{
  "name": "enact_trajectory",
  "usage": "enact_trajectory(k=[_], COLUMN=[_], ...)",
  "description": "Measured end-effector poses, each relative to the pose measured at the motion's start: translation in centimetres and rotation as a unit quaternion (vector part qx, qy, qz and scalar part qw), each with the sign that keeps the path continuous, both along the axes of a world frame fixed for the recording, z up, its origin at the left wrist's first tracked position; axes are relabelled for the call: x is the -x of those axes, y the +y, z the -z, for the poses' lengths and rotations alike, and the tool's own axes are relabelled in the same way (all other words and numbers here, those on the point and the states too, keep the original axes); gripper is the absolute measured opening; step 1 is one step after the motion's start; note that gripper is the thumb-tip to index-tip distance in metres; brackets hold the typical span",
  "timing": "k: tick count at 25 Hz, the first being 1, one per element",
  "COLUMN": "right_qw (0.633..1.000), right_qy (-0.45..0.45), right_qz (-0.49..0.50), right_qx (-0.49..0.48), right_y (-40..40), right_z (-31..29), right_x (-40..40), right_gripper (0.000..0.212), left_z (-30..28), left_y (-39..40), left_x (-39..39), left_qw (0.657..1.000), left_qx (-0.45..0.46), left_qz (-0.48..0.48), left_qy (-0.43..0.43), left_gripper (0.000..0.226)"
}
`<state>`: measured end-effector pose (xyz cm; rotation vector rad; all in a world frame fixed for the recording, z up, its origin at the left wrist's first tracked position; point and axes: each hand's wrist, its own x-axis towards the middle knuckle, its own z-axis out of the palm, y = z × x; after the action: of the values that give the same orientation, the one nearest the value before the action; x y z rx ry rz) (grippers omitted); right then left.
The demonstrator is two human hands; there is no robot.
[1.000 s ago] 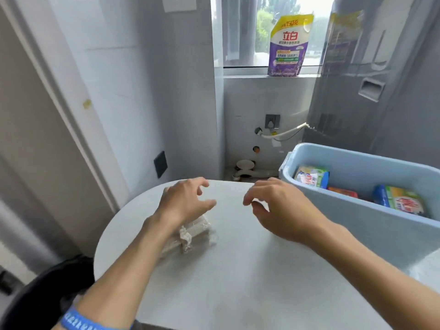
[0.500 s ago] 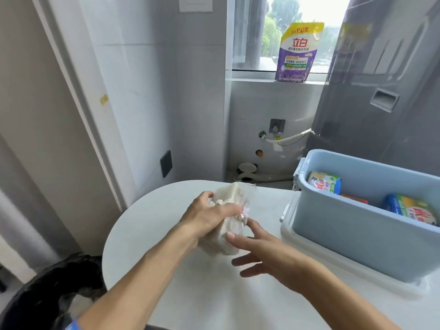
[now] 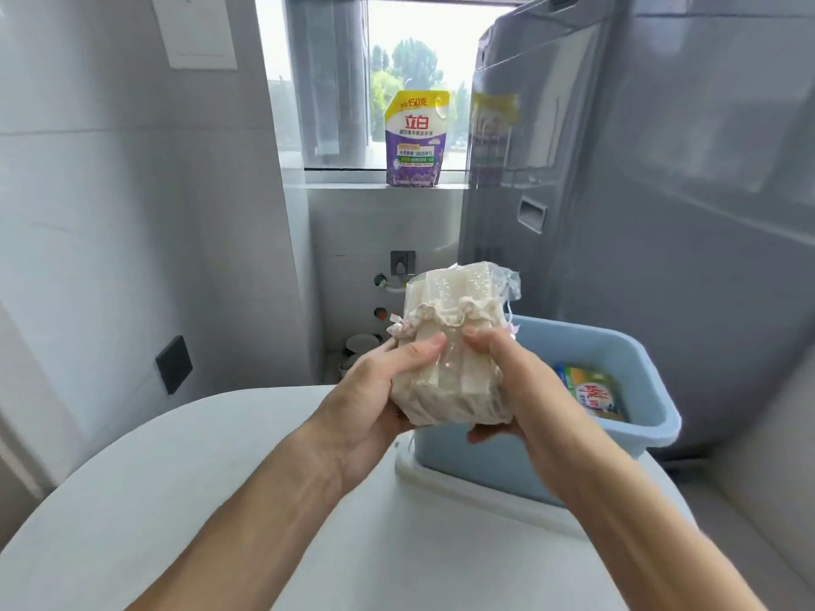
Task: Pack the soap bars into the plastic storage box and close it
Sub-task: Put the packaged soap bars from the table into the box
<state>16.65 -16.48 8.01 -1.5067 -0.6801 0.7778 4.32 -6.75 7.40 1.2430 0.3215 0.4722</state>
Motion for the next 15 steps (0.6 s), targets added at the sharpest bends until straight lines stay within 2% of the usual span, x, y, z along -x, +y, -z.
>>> enact_trajectory(k=[3,5,7,8,10,12,13,15], right_qw=[0.993,0.990,0.988,0.985,0.967,0.935,0.921,0.915], right_qy=[-0.088,-0.091,-0.086,-0.095,-0.134,-0.206,-0.240,-0.258], right_qz=[0.076,0.102,0.105,0.092,0.051,0.033,0.031,0.036], right_qx=[0.019,0.040,0.079,0.114,0.210,0.289,0.305,0.309], right_y=[-0.8,-0.7,-0.5,-0.3,0.1,0.3,0.3,0.3], right_z=[-1.8,-1.7,-0.1,0.9,2.6,3.4,3.5,3.3], right_x=[-5.6,-8.5,-10.8,-11.5,-12.4,-12.9,-13.0,-13.1], right_gripper=[0.038,0.022,0.018,0.016,0.016,0.020,0.021,0.024], left_z=[-1.7,-2.0,-1.1,-0.4,1.0,2.1,2.4,2.8], left_y=[0.0,0.4,0.7,0.8,1.2,1.3,1.3,1.0], left_x=[-5.3,-8.6,-11.4,-12.3,-13.6,-14.0,-14.1,-14.0], left_qw=[0.998,0.993,0.982,0.971,0.922,0.840,0.804,0.768], left_qx=[-0.042,-0.058,-0.061,-0.091,-0.228,-0.386,-0.443,-0.493], left_qz=[-0.018,-0.031,-0.032,-0.036,-0.042,-0.064,-0.083,-0.121], left_qy=[0.037,0.102,0.176,0.219,0.309,0.376,0.389,0.390], left_gripper=[0.044,0.042,0.036,0.034,0.033,0.044,0.050,0.055])
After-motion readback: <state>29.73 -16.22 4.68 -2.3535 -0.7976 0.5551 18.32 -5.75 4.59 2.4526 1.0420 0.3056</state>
